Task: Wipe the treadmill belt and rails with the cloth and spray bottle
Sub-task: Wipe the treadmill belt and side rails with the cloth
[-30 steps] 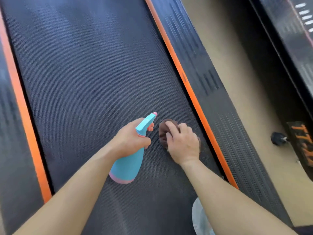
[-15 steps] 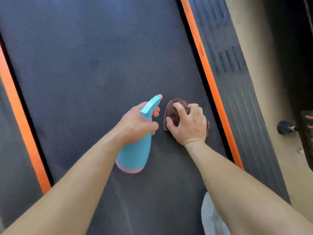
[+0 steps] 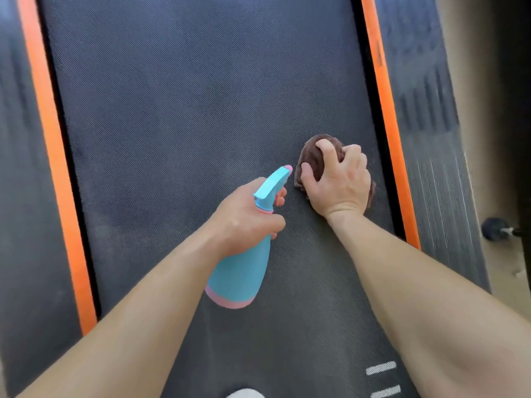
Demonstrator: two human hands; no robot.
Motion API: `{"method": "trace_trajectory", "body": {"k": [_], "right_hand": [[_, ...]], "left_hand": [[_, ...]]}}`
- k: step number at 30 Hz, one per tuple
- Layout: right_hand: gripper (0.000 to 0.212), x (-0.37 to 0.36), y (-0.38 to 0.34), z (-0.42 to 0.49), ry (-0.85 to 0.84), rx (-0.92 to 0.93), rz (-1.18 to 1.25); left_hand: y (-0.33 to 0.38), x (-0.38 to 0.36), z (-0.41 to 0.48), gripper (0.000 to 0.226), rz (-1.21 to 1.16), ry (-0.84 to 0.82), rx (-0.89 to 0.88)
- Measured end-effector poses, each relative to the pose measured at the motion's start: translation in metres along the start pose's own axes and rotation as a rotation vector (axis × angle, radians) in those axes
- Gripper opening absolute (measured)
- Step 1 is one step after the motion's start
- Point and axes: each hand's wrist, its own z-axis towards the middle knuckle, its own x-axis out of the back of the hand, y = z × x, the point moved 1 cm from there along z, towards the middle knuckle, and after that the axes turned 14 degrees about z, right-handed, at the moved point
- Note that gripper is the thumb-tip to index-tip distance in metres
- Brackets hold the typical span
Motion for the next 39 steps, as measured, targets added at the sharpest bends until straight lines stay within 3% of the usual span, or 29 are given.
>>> {"method": "trace_trajectory", "body": {"k": [6, 10, 18, 23, 27, 31, 39], "right_hand": [[0.048, 0.027, 0.002, -0.008, -0.169, 0.040, 0.013], [0.047, 0.060, 0.036, -0.081, -0.269, 0.034, 0.021], [0.063, 0.070, 0.076, -0.213, -0.219, -0.167, 0.054], [0.054, 0.050, 0.085, -0.215, -0.061, -0.092, 0.059], [0.050, 0.039, 0.089, -0.217, 0.054, -0.016, 0.039], [0.052, 0.039, 0.090, -0.216, 0.084, -0.013, 0.036], [0.049, 0.039, 0.087, -0.214, 0.122, -0.025, -0.005]], "left_hand": [[0.003, -0.039, -0.046, 0.051, 0.039, 0.079, 0.019], [0.003, -0.076, -0.080, 0.034, 0.072, 0.064, 0.060], [-0.001, -0.123, -0.085, 0.030, 0.088, 0.060, 0.105], [-0.012, -0.131, -0.063, 0.037, 0.075, 0.049, 0.041], [-0.016, -0.132, -0.049, 0.034, 0.220, 0.034, -0.039], [-0.012, -0.131, -0.040, 0.043, 0.141, -0.050, -0.073], [0.005, -0.132, -0.024, 0.053, 0.151, -0.057, -0.190]]}}
